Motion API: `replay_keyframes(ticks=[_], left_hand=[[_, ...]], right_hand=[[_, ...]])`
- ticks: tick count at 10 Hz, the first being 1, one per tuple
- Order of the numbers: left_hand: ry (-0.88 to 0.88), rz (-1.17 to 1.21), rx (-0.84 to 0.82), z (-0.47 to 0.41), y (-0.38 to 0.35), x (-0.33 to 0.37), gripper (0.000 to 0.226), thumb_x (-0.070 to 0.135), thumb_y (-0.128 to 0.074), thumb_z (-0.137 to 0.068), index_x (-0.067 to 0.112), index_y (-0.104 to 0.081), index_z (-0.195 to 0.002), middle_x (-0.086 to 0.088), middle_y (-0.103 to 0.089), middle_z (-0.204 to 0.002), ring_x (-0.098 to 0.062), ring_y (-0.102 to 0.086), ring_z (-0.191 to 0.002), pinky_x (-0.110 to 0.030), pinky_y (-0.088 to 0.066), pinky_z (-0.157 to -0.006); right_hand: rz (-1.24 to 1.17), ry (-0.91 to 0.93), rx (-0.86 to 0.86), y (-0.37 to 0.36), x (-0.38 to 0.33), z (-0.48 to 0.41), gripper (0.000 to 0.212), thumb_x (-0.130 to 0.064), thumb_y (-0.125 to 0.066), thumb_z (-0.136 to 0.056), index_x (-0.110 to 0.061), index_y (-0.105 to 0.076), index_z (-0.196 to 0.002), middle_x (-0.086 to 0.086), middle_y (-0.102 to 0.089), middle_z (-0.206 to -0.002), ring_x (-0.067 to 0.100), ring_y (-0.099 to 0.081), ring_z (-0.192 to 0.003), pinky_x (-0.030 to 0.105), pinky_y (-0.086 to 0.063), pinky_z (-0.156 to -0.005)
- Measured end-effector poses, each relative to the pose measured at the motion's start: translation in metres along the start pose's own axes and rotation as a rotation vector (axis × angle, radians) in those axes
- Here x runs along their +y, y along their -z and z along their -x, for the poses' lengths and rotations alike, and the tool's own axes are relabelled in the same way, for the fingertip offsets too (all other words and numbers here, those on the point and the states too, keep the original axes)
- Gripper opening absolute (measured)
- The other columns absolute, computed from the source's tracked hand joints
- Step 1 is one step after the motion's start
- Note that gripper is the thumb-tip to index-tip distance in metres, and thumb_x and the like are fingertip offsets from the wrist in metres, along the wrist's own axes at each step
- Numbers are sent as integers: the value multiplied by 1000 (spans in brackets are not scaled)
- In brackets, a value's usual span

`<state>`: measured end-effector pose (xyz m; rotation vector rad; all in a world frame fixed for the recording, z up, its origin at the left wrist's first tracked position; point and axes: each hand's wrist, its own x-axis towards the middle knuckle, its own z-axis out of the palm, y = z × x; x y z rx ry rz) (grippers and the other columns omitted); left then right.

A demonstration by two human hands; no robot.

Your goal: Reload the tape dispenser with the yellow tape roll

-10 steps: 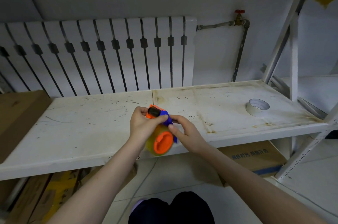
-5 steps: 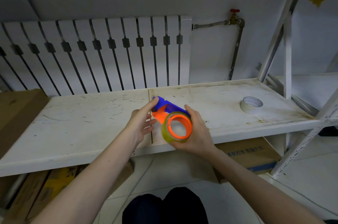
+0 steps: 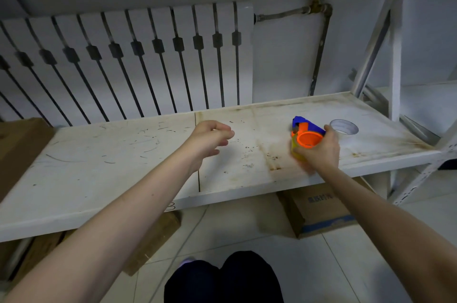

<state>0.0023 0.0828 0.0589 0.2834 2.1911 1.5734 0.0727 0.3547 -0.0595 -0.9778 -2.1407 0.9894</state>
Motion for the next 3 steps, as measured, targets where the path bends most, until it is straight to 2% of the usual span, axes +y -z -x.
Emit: replay_keyframes(ticks=[1, 2, 3], left_hand=[[-7, -4, 8, -6, 1, 3, 21, 20, -62, -86, 15, -62, -107, -1, -64, -111, -18, -64, -105, -31, -48, -85], [-1, -1, 11, -10, 5, 1, 19, 19, -61, -86, 15, -62, -105, 0, -64, -106, -17, -65, -102, -30, -48, -80], [-12, -4, 18, -9, 10, 1, 17, 18, -61, -86, 16, -62, -103, 0, -63, -106, -17, -65, -99, -28, -48, -75]], right_hand=[[-3, 17, -39, -5, 7, -5, 102, -42, -86, -54, -16, -30, -135, 9, -42, -135, 31, -48, -120, 47, -49, -91], [24, 13, -107, -6, 9, -9, 102, -38, -88, -54, -15, -29, -134, 11, -40, -136, 33, -47, -121, 47, -48, -92], [228, 49, -109, -5, 2, -4, 119, -44, -88, -50, -17, -18, -142, 13, -27, -149, 35, -33, -135, 51, -38, -105]])
